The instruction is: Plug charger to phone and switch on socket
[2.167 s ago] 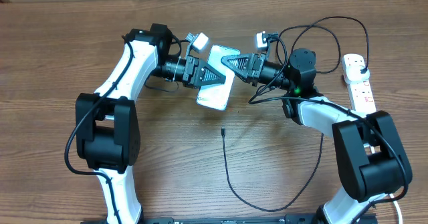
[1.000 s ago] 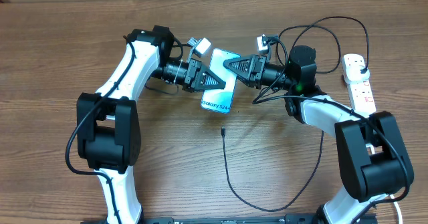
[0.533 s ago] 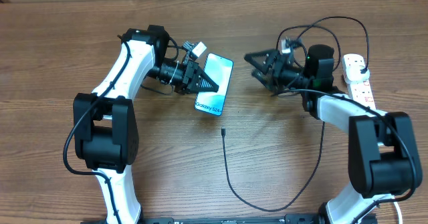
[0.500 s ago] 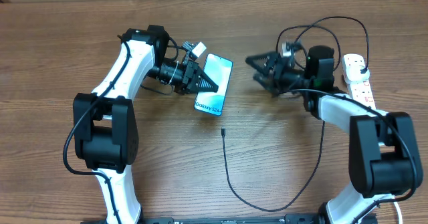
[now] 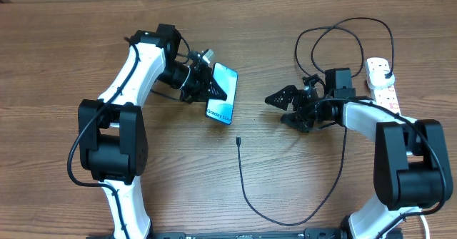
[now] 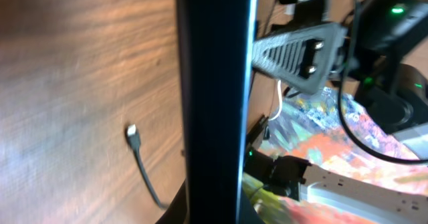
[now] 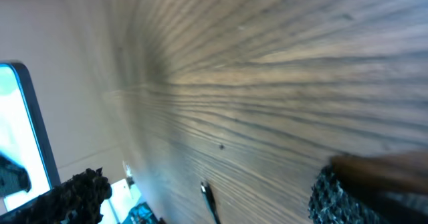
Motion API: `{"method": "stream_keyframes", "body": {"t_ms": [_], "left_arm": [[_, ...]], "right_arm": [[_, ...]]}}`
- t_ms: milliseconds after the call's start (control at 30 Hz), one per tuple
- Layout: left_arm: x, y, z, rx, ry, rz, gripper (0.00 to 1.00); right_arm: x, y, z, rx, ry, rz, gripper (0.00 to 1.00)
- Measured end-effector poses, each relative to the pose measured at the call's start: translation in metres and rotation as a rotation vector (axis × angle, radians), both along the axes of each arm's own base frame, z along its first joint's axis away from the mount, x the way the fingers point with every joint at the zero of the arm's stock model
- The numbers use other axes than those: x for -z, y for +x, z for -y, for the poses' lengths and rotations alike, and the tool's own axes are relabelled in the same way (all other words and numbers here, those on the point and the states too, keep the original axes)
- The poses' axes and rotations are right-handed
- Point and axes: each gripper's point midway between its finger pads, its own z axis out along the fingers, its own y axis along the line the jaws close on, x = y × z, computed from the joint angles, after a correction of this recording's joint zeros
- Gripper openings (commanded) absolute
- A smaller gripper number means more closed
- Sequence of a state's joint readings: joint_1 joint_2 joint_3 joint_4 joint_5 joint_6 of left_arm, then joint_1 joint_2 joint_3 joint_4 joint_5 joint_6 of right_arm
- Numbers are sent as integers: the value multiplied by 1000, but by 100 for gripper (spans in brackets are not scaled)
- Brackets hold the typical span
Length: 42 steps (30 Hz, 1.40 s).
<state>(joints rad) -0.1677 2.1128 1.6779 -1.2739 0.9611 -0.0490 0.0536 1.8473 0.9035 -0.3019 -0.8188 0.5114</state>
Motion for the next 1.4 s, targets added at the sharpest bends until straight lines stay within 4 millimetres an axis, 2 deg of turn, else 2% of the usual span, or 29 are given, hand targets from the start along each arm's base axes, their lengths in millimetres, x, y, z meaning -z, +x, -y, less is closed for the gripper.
{"method": "stream_keyframes", "body": {"t_ms": [233,367,500,600,700,833,967,1400], "left_arm": [[8,-25,-4,-27,30,-167,5],[30,-56,-3,-41,3,-306,4],[50,-96,-1,-66,-54,-471,4],[53,-119,4,-95,-115,-575,4],[44,-133,9,-144,-183,-694,4],[24,-134,14,-212,-246,-830,4],[12,-128,17,-261,-294,-890,4],[6,-121,19,-319,-311,-988,4]], "right_arm": [[2,-5,8,15,-64,-37,100],[2,-5,8,17,-70,-38,100],[3,-5,9,17,-71,-38,100],[2,-5,9,17,-71,-38,100],[3,-5,9,17,-72,-38,100],[3,-5,9,17,-72,-39,100],[3,-5,9,18,-72,-39,100],[2,-4,9,18,-71,-34,100]]}}
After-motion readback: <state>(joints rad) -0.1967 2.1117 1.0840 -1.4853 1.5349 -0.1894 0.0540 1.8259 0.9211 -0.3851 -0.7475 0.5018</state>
